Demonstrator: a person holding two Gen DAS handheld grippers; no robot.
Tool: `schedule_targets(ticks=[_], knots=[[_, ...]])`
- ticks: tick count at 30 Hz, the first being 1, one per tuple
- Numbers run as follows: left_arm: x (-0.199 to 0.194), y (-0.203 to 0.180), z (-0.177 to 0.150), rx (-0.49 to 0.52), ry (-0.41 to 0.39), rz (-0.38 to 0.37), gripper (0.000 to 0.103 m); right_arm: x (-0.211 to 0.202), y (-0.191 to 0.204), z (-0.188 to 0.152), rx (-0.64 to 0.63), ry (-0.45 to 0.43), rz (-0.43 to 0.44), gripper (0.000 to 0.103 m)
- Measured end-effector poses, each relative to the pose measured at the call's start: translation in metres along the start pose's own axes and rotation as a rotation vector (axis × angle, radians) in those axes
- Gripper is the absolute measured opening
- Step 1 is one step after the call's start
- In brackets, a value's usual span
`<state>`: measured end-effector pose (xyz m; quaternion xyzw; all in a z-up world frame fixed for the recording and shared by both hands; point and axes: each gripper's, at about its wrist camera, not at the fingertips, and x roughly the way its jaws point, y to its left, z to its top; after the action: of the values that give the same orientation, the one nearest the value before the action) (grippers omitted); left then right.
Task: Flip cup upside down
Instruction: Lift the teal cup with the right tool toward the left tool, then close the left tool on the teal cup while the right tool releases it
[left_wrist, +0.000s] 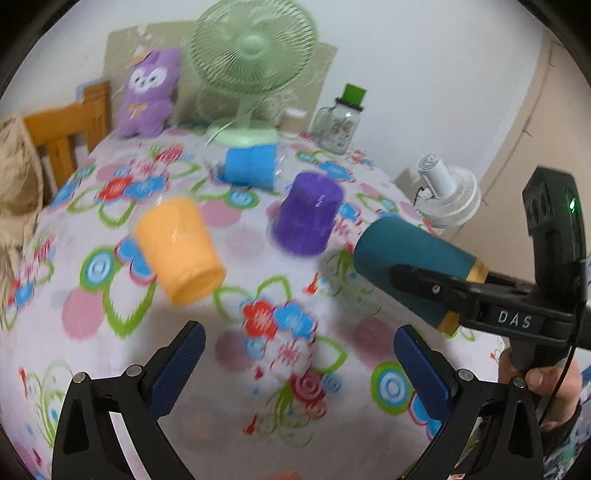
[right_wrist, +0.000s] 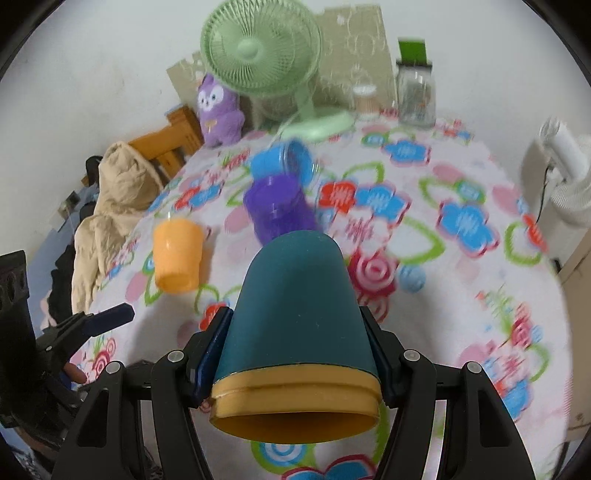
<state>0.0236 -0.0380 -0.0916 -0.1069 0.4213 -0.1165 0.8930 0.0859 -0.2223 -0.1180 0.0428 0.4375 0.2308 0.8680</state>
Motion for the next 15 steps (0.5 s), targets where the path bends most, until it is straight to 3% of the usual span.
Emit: schedule_targets(ticks=[3, 8, 10, 12, 15], knots=[[0.009, 0.016, -0.010, -0.057, 0.037, 0.030, 0.103, 0.015, 0.002, -0.016, -0.004, 0.033, 0.015, 0.068], [0.007, 0.036, -0.016, -0.141, 0.034, 0.045, 0.103, 0.018, 0.006, -0.030, 0.011, 0.050, 0.058, 0.071], [0.004, 0.037, -0.016, -0.155, 0.028, 0.041, 0.103, 0.014, 0.005, -0.029, 0.019, 0.053, 0.064, 0.082], [0.001, 0.035, -0.015, -0.162, 0.017, 0.033, 0.103, 0.009, 0.003, -0.028, 0.032, 0.051, 0.053, 0.082], [-0.002, 0.026, -0.011, -0.161, 0.010, 0.022, 0.103, -0.005, -0.004, -0.025, 0.043, 0.024, 0.104, 0.082]])
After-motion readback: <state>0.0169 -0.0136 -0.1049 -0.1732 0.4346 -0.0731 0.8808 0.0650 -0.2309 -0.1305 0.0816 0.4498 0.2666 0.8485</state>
